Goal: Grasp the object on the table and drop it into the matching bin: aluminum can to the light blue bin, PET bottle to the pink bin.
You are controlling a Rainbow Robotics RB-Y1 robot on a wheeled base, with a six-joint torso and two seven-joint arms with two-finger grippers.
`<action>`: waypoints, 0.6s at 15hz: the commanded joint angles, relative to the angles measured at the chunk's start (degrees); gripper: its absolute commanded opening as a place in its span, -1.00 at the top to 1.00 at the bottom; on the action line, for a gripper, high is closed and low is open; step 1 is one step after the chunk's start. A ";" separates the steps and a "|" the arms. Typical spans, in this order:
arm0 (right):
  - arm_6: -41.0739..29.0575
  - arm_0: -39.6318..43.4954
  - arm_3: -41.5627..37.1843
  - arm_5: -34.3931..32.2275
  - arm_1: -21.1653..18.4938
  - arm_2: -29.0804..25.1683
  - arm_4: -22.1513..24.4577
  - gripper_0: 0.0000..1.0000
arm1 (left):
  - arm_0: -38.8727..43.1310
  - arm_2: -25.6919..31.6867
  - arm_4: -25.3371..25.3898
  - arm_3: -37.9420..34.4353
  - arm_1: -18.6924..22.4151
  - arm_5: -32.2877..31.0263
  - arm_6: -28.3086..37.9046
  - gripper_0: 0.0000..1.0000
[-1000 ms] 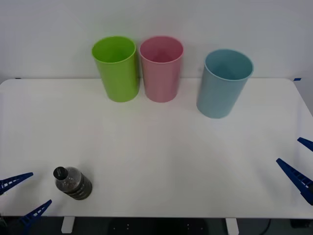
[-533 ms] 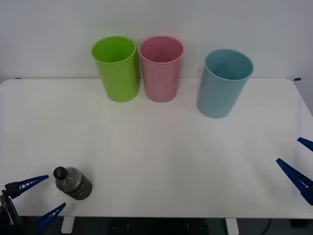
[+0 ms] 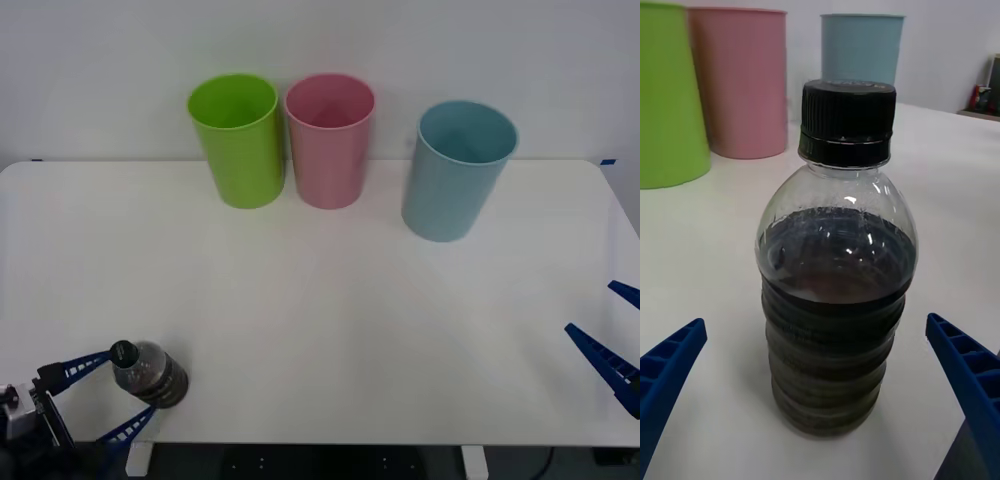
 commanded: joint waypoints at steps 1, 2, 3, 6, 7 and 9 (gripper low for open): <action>0.00 0.00 0.00 0.00 0.00 0.00 0.00 -1.00 | -0.84 0.00 -1.18 0.01 -1.52 0.26 0.00 -1.00; 0.00 0.00 0.00 0.00 0.00 0.00 0.00 -1.00 | -1.19 0.00 -1.62 0.27 -2.14 0.35 -0.09 -1.00; 0.00 0.00 0.00 0.00 0.00 0.00 0.00 -1.00 | -1.55 0.00 -2.06 0.54 -2.40 0.35 -0.09 -1.00; 0.00 0.00 0.00 0.00 0.00 0.00 0.00 -1.00 | -3.39 -0.09 -3.11 1.94 -3.54 0.43 -0.35 -1.00; 0.00 0.00 0.00 0.00 0.00 0.00 0.00 -1.00 | -3.74 -0.17 -3.64 2.03 -3.63 0.35 -0.35 -1.00; 0.00 0.00 0.00 0.00 0.00 0.00 0.00 -1.00 | -4.53 -0.17 -4.17 2.38 -4.42 0.43 -0.26 -1.00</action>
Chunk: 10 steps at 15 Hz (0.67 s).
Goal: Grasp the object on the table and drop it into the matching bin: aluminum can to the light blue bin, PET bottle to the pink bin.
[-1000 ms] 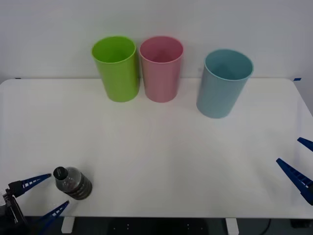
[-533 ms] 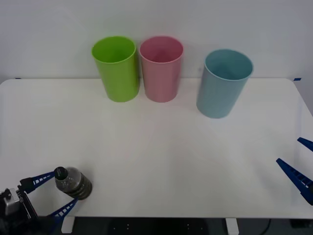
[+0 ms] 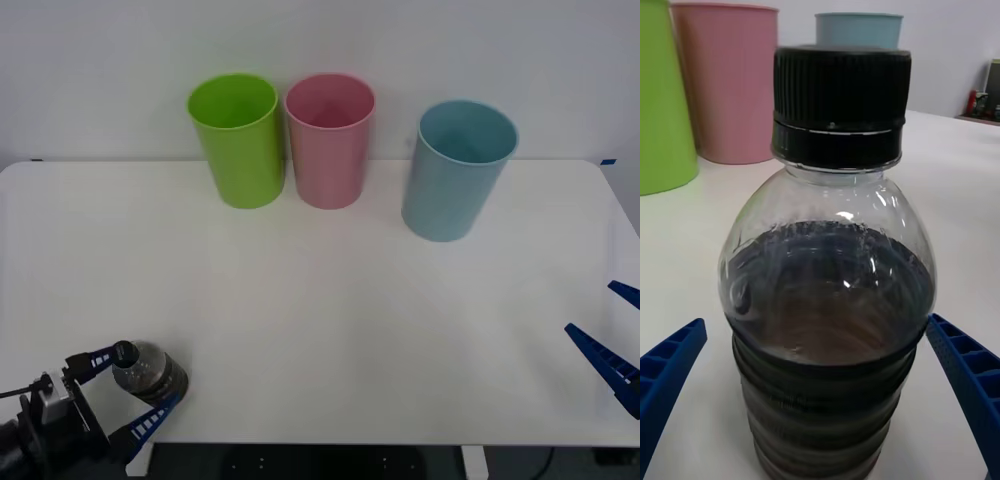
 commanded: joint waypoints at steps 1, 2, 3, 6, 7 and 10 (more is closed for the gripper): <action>0.00 0.00 0.00 0.00 0.00 0.00 0.00 -1.00 | -1.02 -0.02 -1.10 0.38 -0.90 0.21 0.15 -1.00; 0.00 0.00 0.00 0.00 0.00 0.00 0.00 -1.00 | -1.29 -0.02 -1.19 0.73 -1.08 0.29 0.15 -1.00; 0.00 0.00 0.00 0.00 0.00 0.00 0.00 -1.00 | -1.64 -0.11 -1.28 1.17 -1.25 0.29 0.06 -1.00; 0.00 0.00 0.00 0.00 0.00 0.00 0.00 -1.00 | -1.73 -0.11 -1.37 1.17 -1.25 0.29 0.15 -1.00; 0.00 0.00 0.00 0.00 0.00 0.00 0.00 -1.00 | -1.82 -0.11 -1.28 1.17 -1.25 0.29 0.15 -1.00; 0.00 0.00 0.00 0.00 0.00 0.00 0.00 -1.00 | -1.90 -0.11 -1.19 1.17 -1.25 0.29 0.06 -0.04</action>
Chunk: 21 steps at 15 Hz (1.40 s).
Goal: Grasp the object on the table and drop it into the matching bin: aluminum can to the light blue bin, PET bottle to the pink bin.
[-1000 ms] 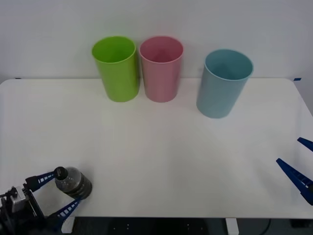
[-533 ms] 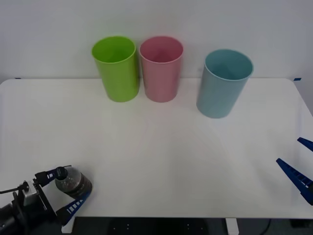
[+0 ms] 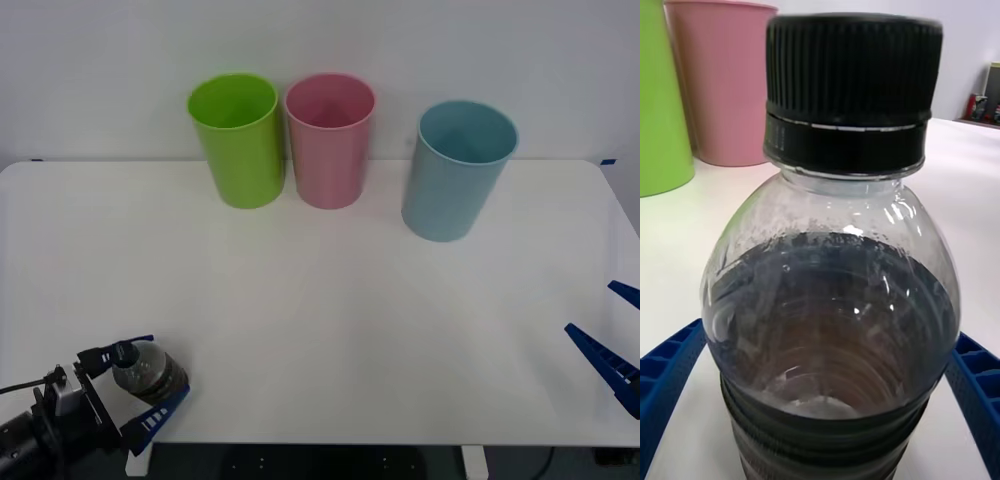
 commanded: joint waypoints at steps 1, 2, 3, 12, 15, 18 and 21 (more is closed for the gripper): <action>0.00 0.00 0.00 0.00 0.00 0.00 0.00 -1.00 | -0.06 0.00 0.03 -0.01 0.00 -0.17 -0.24 0.55; 0.00 0.00 0.00 0.00 0.00 0.00 0.00 -1.00 | -0.06 0.00 0.20 -0.01 0.00 -0.25 -0.33 0.95; 0.00 0.00 0.00 0.00 0.00 0.00 0.00 -1.00 | -0.06 0.00 0.38 -0.01 0.00 -0.25 -0.24 1.00; 0.00 0.00 0.00 0.00 0.00 0.00 0.00 -1.00 | 0.12 1.41 2.05 -0.01 0.00 -0.25 0.99 1.00; 0.00 0.00 0.00 0.00 0.00 0.00 0.00 -1.00 | 0.03 1.58 5.65 -0.18 0.00 -0.25 1.96 1.00; 0.00 0.00 0.00 0.00 0.00 0.00 0.00 -1.00 | -0.15 1.58 8.90 -0.71 0.00 0.89 2.92 1.00; 0.00 0.00 0.00 0.00 0.00 0.00 0.00 -1.00 | -0.50 1.93 10.40 -3.35 -0.09 3.88 4.06 1.00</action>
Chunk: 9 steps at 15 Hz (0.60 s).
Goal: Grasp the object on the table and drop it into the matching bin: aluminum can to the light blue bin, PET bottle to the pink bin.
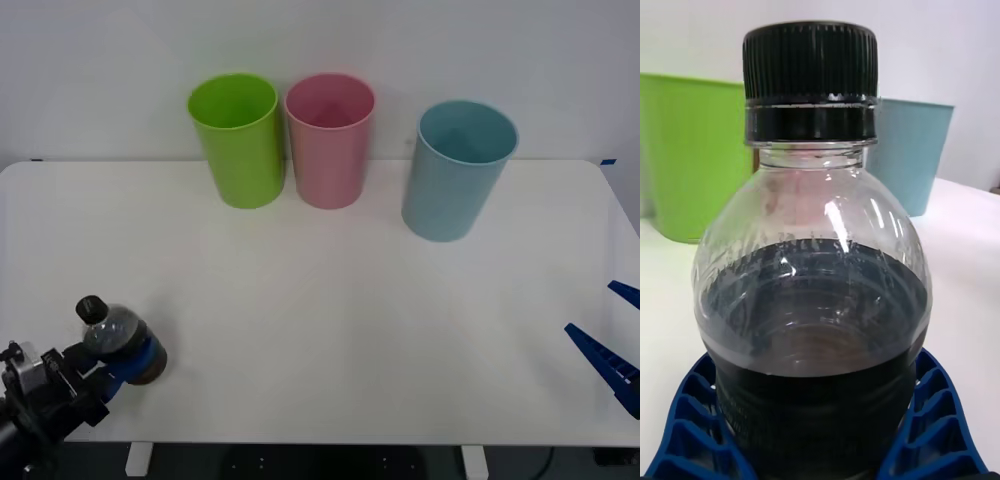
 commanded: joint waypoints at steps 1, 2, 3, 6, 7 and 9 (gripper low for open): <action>0.00 0.00 0.00 0.00 0.00 0.00 0.00 -1.00 | -0.72 -0.52 0.50 -2.92 -0.17 3.51 1.37 1.00; 0.00 0.00 0.00 0.00 0.00 0.00 0.00 -1.00 | -1.69 -1.13 0.59 -3.71 -0.35 4.92 2.08 1.00; 0.00 0.00 0.00 0.00 0.00 0.00 0.00 -1.00 | -2.92 -1.57 0.59 -3.71 -0.70 5.53 2.60 1.00; 0.00 0.00 0.00 0.00 0.00 0.00 0.00 -1.00 | -6.96 -1.57 -1.00 -3.71 -4.04 7.56 4.27 1.00; 0.00 0.00 0.00 0.00 0.00 0.00 0.00 -1.00 | -8.01 -1.57 -1.70 -3.71 -4.83 8.52 4.54 1.00; 0.00 0.00 0.00 0.00 0.00 0.00 0.00 -1.00 | -10.56 -1.66 -3.28 -3.71 -6.68 10.81 5.24 1.00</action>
